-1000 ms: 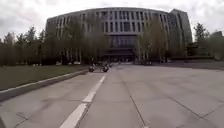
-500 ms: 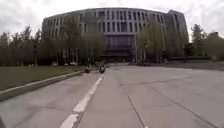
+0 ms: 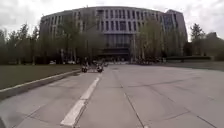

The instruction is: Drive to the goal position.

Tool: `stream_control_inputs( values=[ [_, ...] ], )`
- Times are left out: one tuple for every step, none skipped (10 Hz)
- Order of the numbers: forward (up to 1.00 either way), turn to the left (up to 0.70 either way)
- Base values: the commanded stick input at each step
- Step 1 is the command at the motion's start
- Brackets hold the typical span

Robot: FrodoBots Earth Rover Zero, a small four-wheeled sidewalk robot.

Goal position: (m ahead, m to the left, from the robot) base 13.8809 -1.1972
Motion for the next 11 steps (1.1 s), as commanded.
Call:
stream_control_inputs(
  values=[
    [0.70,0.00],
    [0.70,0.00],
    [0.70,0.00],
    [0.70,0.00],
    [0.70,0.00],
    [0.70,-0.02],
    [0.70,-0.07],
    [0.70,-0.14],
    [0.70,-0.14],
    [0.70,-0.14],
    [0.70,-0.14]
  ],
)
